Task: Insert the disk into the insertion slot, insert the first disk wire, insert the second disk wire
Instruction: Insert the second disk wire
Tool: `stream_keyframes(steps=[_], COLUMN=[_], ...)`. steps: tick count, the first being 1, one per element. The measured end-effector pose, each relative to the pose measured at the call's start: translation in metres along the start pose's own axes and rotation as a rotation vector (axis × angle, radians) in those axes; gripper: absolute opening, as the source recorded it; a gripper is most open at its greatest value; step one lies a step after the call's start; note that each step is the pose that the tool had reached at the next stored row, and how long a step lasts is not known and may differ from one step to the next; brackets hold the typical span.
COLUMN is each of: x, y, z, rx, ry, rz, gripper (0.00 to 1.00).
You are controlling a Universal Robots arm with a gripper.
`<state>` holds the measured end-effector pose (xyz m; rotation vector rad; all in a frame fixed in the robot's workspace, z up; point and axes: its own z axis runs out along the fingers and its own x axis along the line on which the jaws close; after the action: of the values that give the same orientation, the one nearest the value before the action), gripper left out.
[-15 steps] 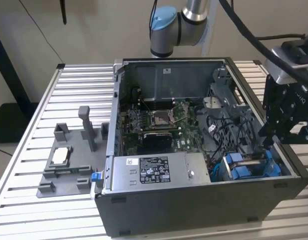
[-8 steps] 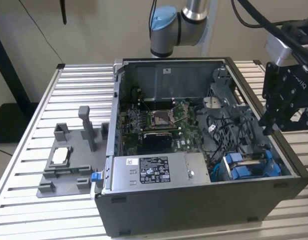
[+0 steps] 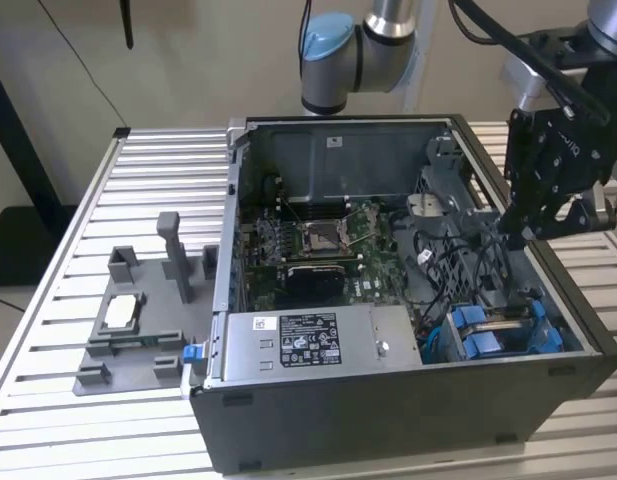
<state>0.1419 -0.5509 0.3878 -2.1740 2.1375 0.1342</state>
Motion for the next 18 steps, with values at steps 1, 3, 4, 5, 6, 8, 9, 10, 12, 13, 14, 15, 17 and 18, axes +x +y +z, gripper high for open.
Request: stream_keyframes(steps=[1,3,4,5,6,8,9,10,12,13,14,15,17,18], x=[-0.0001,-0.0004,-0.0005,-0.0007,-0.0009,-0.0012,-0.0013,-0.0015,-0.0018,-0.0020,-0.0023,-0.0025,-0.0026,-0.0027], y=[0.0046,0.0137,0.0181,0.0229,0.0275,0.0362,0.0399,0.0427,0.0459,0.0471,0.0483,0.0502,0.0534,0.0548], z=[-0.0004,-0.0010,-0.0012,-0.0015,-0.0018,-0.0023,-0.0024,-0.0026,-0.0039,-0.0054,-0.0073,-0.0084,-0.0094,-0.0092], rx=[0.0000,0.0000,0.0000,0.0000,0.0000,0.0000,0.0002,0.0009,0.0070,0.0087,0.0093,0.0113,0.0204,0.0330], ry=[0.0002,0.0002,0.0003,0.0001,0.0001,0.0002,0.0002,0.0001,-0.0061,-0.0099,-0.0128,-0.0147,-0.0174,-0.0183], rz=[0.000,0.000,0.000,0.000,0.000,0.000,0.000,0.000,-0.001,-0.001,-0.002,-0.002,-0.003,-0.005], gripper=[0.27,0.27,0.27,0.27,0.27,0.27,0.27,0.27,0.27,0.27,0.27,0.27,0.27,0.27])
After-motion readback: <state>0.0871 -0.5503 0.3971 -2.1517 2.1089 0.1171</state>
